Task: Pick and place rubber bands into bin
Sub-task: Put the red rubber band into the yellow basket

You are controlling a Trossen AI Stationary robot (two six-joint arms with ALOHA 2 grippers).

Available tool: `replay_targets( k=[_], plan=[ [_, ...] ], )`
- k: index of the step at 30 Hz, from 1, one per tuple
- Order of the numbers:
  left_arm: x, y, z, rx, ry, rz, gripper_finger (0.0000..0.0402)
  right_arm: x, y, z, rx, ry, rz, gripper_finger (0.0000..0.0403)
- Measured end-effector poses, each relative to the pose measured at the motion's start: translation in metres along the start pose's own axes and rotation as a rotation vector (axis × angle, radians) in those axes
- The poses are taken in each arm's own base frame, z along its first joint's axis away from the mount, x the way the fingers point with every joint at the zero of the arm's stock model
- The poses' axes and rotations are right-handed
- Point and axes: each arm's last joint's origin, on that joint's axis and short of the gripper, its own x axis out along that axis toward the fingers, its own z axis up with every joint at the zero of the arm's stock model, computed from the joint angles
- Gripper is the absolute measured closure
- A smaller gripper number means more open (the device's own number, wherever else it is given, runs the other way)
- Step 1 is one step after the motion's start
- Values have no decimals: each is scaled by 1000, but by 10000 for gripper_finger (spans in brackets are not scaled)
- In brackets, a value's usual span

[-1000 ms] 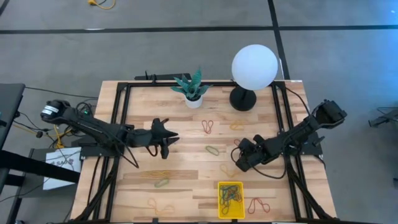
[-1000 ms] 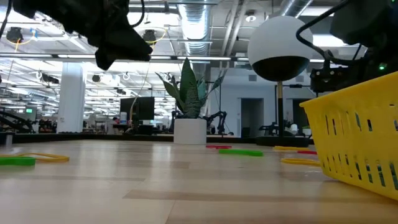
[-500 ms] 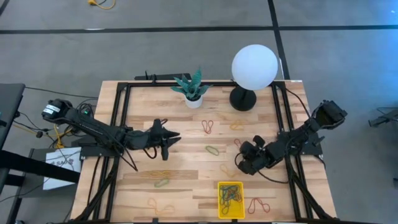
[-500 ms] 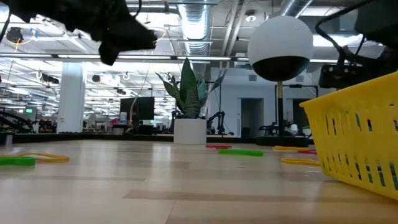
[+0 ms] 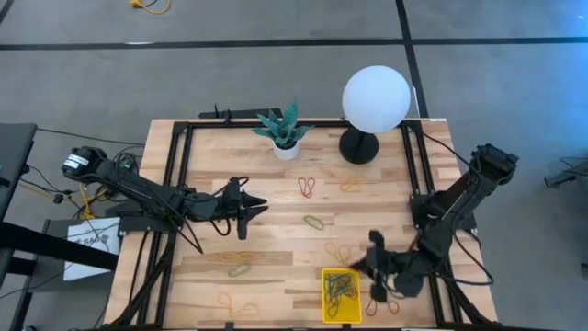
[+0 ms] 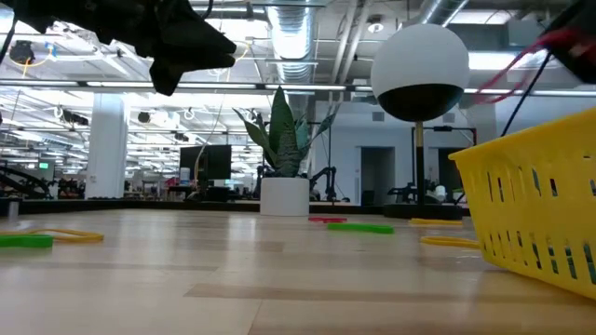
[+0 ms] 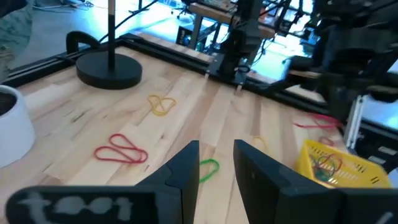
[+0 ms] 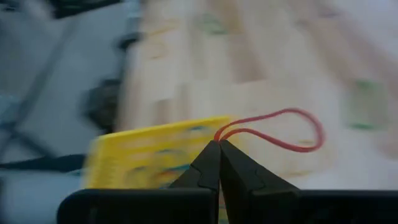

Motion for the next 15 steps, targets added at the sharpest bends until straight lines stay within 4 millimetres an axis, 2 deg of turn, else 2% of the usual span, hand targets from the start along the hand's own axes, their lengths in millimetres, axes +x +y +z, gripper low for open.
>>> replay_targets(
  k=[5, 11, 15],
  plan=[
    [0, 4, -3, 19, 11, 80, 313, 13, 20, -13, -11, -21, 103, 403],
    [0, 4, -5, 20, 31, 83, 313, 37, 26, -29, -8, -12, 101, 403],
    [0, 4, -5, 13, 37, 71, 313, 43, 28, -38, 8, 36, 130, 393]
  ],
)
